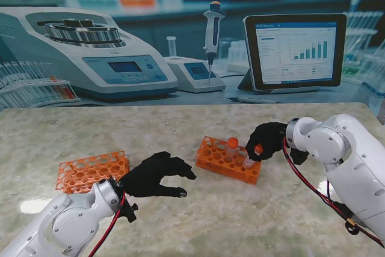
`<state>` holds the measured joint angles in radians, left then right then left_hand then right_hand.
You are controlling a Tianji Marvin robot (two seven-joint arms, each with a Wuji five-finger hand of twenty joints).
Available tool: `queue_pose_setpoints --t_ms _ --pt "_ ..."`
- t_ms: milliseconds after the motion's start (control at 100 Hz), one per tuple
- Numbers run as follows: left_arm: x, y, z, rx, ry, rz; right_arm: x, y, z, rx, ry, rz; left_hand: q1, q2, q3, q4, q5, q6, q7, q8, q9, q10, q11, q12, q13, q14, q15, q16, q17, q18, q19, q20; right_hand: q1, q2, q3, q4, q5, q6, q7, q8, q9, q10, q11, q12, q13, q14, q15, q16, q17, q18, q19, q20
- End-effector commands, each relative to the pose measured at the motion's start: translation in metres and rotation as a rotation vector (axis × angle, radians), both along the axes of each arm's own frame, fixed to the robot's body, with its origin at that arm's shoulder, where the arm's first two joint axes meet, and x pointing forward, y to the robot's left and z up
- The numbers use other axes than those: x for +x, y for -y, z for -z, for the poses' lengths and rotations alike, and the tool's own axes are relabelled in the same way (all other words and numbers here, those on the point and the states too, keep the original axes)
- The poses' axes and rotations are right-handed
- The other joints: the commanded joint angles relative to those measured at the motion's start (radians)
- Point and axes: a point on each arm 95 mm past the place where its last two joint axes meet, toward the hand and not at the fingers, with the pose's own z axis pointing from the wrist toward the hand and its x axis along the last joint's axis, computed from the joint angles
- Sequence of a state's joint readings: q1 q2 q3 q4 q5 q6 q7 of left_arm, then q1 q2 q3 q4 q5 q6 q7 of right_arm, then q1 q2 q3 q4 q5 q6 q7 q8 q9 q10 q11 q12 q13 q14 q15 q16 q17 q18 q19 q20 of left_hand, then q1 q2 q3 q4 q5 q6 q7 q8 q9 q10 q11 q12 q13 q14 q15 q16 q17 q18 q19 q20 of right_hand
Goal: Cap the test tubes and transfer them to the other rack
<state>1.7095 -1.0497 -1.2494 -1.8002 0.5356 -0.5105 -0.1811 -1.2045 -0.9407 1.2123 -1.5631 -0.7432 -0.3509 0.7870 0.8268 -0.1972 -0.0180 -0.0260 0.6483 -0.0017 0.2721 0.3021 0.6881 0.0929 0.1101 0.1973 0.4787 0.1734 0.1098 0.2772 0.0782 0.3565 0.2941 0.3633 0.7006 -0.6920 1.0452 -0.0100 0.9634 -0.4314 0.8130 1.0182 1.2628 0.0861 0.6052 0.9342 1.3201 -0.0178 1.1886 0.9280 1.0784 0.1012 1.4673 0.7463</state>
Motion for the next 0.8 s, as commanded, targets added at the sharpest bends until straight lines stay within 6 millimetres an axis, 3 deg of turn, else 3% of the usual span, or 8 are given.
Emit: queue_pose_setpoints --t_ms 0,280,640,720,790 --pt "-0.001 0.0 0.001 0.004 -0.004 0.004 -0.005 0.0 0.012 -0.021 -0.04 0.0 -0.007 0.035 -0.003 -0.009 -0.004 -0.009 -0.022 -0.01 -0.011 0.011 -0.024 -0.019 -0.025 -0.027 -0.02 -0.005 -0.016 0.013 -0.041 -0.008 0.127 0.234 0.208 0.077 0.087 0.131 0.06 -0.009 0.062 -0.143 0.056 0.011 -0.002 -0.124 -0.031 -0.01 0.009 -0.005 0.001 0.005" --pt "-0.001 -0.001 0.001 0.003 -0.003 0.003 -0.006 -0.005 0.006 -0.046 -0.058 -0.012 -0.006 0.035 -0.003 -0.009 -0.003 -0.009 -0.021 -0.01 -0.009 0.01 -0.023 -0.019 -0.025 -0.026 -0.019 -0.005 -0.015 0.013 -0.041 -0.007 0.126 0.238 0.203 0.075 0.084 0.131 0.057 -0.012 0.058 -0.143 0.055 0.012 -0.001 -0.123 -0.035 -0.011 0.008 -0.006 -0.003 0.005" --pt "-0.001 -0.001 0.002 0.004 -0.007 0.001 0.003 -0.005 0.015 -0.039 -0.074 0.008 -0.005 0.035 -0.003 -0.009 -0.002 -0.008 -0.021 -0.009 -0.009 0.011 -0.023 -0.019 -0.024 -0.027 -0.019 -0.004 -0.016 0.013 -0.041 -0.007 0.129 0.238 0.199 0.066 0.077 0.134 0.055 -0.013 0.047 -0.14 0.052 0.015 -0.003 -0.114 -0.049 -0.015 0.003 0.002 -0.017 0.002" --pt "-0.001 -0.001 0.002 0.003 -0.006 0.0 0.004 -0.006 0.017 -0.039 -0.078 0.01 -0.005 0.034 -0.003 -0.009 -0.002 -0.008 -0.021 -0.009 -0.01 0.01 -0.023 -0.019 -0.024 -0.028 -0.019 -0.004 -0.015 0.013 -0.041 -0.006 0.131 0.238 0.189 0.049 0.063 0.142 0.042 -0.019 0.03 -0.132 0.043 0.013 -0.005 -0.102 -0.07 -0.024 -0.003 0.012 -0.032 -0.002" --pt "-0.001 -0.001 0.002 0.003 -0.006 0.0 0.005 -0.007 0.019 -0.038 -0.078 0.011 -0.005 0.035 -0.003 -0.009 -0.001 -0.006 -0.02 -0.009 -0.01 0.011 -0.023 -0.019 -0.024 -0.028 -0.018 -0.004 -0.015 0.013 -0.041 -0.006 0.134 0.23 0.174 0.002 0.04 0.155 0.001 -0.048 0.004 -0.124 0.007 -0.01 -0.006 -0.087 -0.125 -0.04 -0.03 0.021 -0.055 0.0"
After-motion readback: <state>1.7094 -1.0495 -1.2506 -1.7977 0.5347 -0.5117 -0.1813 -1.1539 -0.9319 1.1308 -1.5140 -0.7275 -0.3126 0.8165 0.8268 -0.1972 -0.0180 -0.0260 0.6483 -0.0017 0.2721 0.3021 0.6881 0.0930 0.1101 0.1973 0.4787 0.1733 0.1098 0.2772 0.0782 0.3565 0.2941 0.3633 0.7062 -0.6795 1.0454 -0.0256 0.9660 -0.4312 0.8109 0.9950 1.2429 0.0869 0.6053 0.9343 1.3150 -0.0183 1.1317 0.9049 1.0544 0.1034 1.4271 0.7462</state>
